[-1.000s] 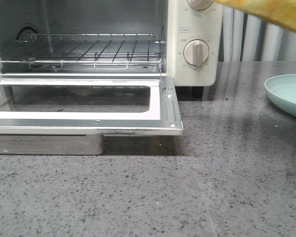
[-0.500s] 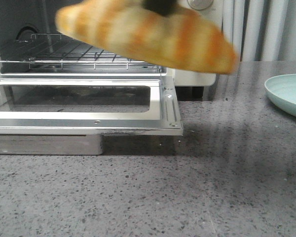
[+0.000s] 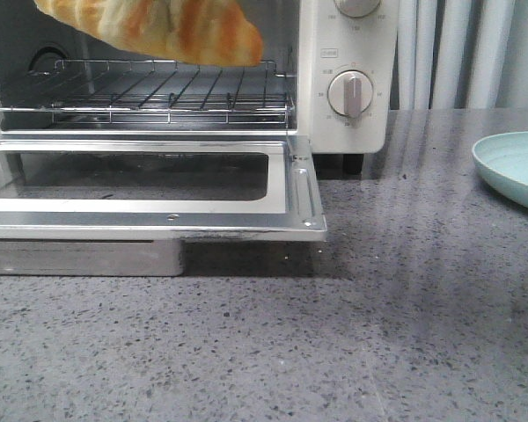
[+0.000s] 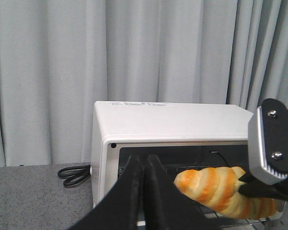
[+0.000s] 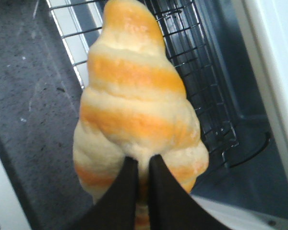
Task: Put bread in oven
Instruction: 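Carry the held bread roll with the right gripper into the open oven, then lower the bread roll onto the wire rack and open the right gripper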
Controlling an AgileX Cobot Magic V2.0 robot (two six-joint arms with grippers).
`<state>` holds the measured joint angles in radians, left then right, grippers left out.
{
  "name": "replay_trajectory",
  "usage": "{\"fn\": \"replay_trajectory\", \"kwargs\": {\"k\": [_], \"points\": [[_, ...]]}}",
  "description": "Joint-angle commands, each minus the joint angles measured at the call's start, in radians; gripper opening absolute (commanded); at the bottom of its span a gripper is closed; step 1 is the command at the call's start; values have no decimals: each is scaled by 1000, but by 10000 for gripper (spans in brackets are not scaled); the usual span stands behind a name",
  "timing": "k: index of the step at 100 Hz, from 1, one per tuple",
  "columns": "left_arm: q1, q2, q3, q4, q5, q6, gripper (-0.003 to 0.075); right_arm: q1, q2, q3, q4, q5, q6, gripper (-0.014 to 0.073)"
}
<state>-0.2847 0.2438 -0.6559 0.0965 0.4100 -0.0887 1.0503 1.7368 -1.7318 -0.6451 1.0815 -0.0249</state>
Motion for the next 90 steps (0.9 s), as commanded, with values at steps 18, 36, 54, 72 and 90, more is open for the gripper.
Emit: {"fn": "replay_trajectory", "kwargs": {"k": [18,36,54,72,90], "points": [[4,14,-33,-9,-66,-10,-21,-22,17,-35,-192,-73,10,-69],[4,14,-33,-9,-66,-10,-21,-38,19,-35,-201,-130,10,-69],[4,14,-33,-9,-66,-10,-21,-64,30,-35,-204,-152,10,-65],[4,14,-33,-9,-66,-10,-21,-83,40,-35,-202,-154,18,184],[4,14,-33,-1,-66,-9,-21,-87,40,-35,-206,-182,25,432]]}}
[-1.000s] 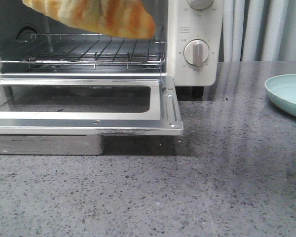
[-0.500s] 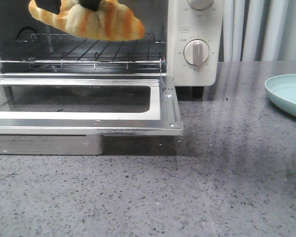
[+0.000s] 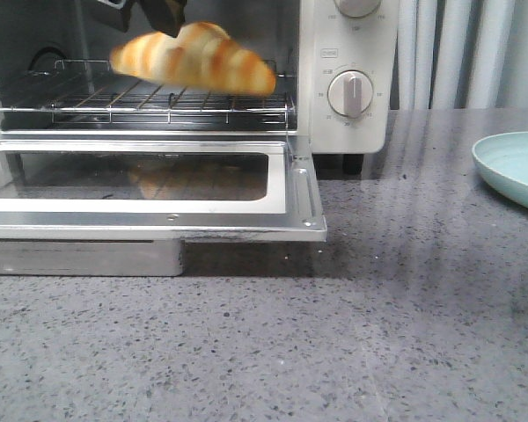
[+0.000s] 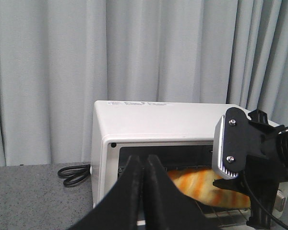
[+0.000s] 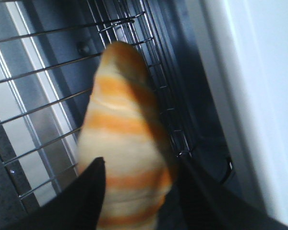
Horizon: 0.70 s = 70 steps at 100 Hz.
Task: Put bread in oven
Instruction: 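Lower the bread roll onto the wire rack and open the right gripper, then withdraw the right gripper from the oven back over the empty plate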
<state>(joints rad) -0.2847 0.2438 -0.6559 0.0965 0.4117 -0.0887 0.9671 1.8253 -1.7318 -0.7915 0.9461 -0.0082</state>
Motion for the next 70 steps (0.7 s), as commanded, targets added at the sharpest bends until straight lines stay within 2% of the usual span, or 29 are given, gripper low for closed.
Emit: {"fn": "replay_trajectory", "kwargs": {"k": [1,24,35,49,70], "points": [[4,14,-33,0,-68,-9,-21,-4,-49,-35,-60,-48,8,435],[4,13,-33,22,-48,-9,-22,-1,-51,-35,-61,-44,8,434],[4,5,-33,22,-33,-9,-22,27,-54,-35,-61,-22,8,434],[4,-35,-33,22,48,-3,-22,86,-56,-35,-61,51,8,428],[4,-169,18,25,82,-3,-22,187,-55,-35,-61,127,8,331]]}}
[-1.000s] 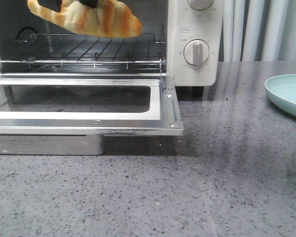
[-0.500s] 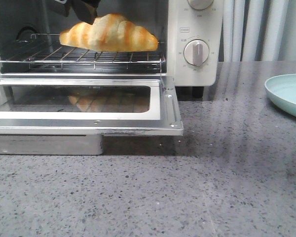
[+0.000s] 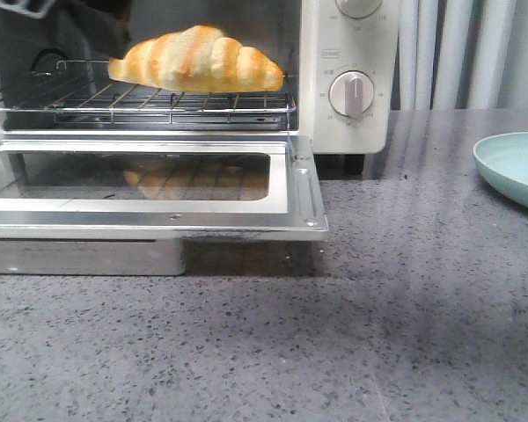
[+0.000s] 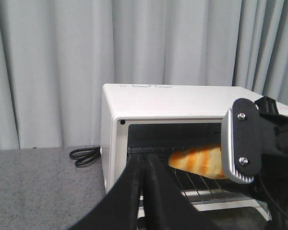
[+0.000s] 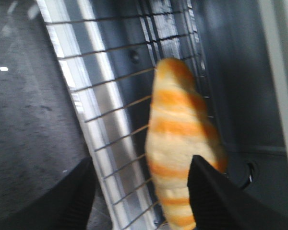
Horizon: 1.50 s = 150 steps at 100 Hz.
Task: Put bread in oven
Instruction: 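Withdraw the right gripper from the oven back over the empty plate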
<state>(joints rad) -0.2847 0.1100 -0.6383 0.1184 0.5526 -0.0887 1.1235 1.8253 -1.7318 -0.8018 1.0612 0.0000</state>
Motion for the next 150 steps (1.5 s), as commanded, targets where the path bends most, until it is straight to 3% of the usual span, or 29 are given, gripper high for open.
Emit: {"fn": "replay_trajectory", "kwargs": {"k": [1,18,30,52,68,87,109,150], "points": [[4,-41,7,3,-61,-3,-22,33,-55,-35,-51,14,0,327],[4,-148,94,-5,-60,-3,-22,99,-66,-35,-51,57,0,276],[11,-137,142,-17,-75,-3,-22,132,-100,-35,-51,66,0,194],[47,-140,316,-59,-343,-3,-22,157,-180,-35,-19,139,0,29],[54,-140,460,-79,-445,-3,-22,157,-231,-35,-17,212,0,-50],[54,-140,560,-112,-459,-3,-21,157,-303,-35,-17,222,13,-58],[54,-140,575,-316,-456,-3,-21,157,-396,-31,-17,244,22,-58],[54,-140,575,-317,-456,-3,-21,155,-539,-31,-17,244,26,-58]]}}
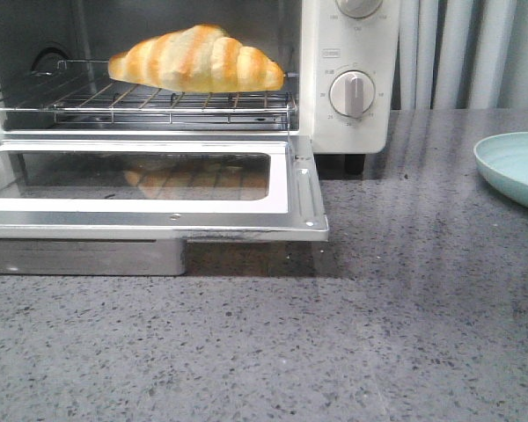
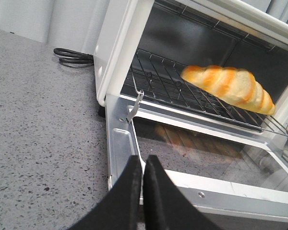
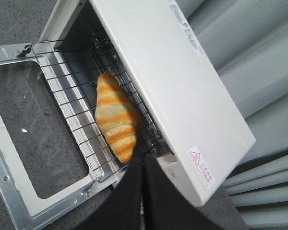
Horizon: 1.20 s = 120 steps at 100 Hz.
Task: Put bread in oven
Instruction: 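Withdraw the right gripper from the oven back over the empty plate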
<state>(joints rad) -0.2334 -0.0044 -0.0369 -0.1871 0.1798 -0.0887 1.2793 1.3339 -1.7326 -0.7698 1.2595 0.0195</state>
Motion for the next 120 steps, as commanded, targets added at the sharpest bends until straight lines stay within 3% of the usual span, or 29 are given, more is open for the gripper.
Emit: {"fn": "replay_trajectory", "kwargs": {"k": [1,82,100,120], "points": [[3,-26,-27,-12,-83,-3,-21,-3,-47,-30,-49,45,6,-58],[3,-26,-27,-12,-83,-3,-21,-43,-67,-29,-25,45,23,-58],[3,-26,-27,-12,-83,-3,-21,-166,-120,-9,77,16,23,-58],[3,-26,-27,-12,-83,-3,-21,-380,-225,149,145,-41,23,-58]]}}
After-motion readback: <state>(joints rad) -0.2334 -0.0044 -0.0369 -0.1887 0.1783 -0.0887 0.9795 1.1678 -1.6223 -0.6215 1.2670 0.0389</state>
